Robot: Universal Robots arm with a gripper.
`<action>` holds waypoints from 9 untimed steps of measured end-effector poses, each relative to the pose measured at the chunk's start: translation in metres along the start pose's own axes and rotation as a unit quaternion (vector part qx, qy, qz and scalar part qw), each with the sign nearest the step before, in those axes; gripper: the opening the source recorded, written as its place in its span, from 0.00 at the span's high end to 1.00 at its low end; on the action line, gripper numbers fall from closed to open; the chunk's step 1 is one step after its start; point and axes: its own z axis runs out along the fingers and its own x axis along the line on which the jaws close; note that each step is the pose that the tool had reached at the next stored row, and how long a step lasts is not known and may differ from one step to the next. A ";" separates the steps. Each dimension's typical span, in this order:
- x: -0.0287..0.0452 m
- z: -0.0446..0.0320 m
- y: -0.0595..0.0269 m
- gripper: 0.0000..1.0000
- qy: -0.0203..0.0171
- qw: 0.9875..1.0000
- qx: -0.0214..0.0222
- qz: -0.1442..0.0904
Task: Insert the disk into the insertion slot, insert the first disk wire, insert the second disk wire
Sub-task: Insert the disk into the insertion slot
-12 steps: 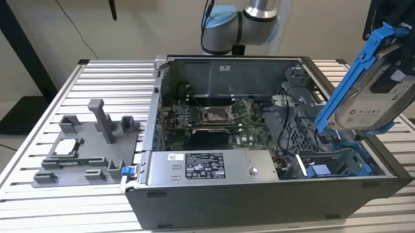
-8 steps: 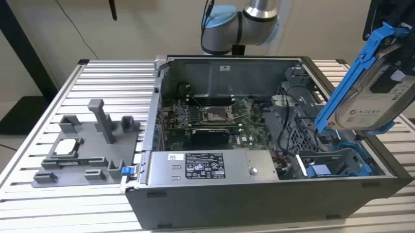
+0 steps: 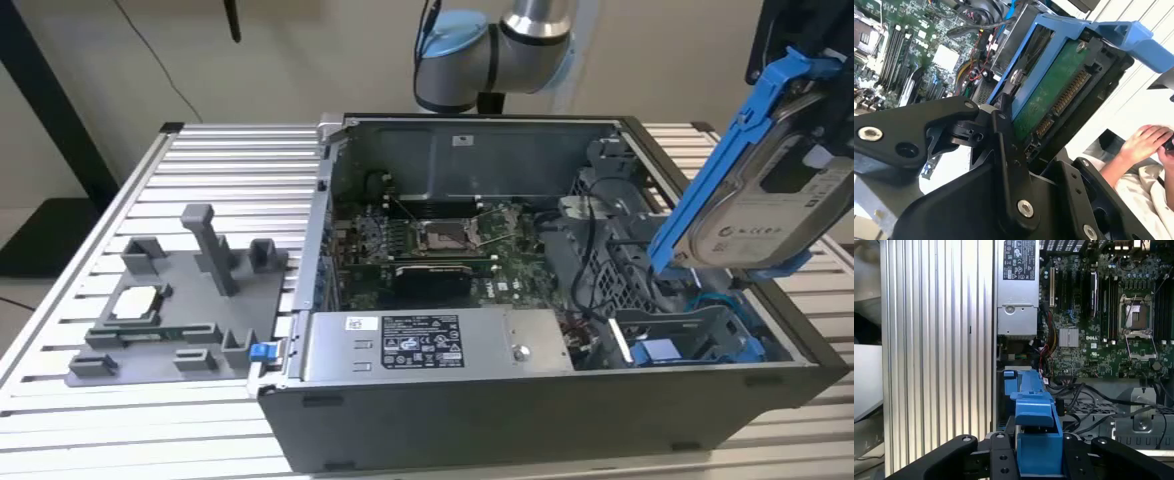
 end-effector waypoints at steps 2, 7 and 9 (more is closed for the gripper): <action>0.0000 0.0017 -0.0001 1.00 0.000 1.000 0.000 0.000; 0.0002 0.0078 -0.0003 1.00 0.000 1.000 0.000 0.000; 0.0004 0.0108 -0.0004 1.00 0.000 1.000 0.000 0.000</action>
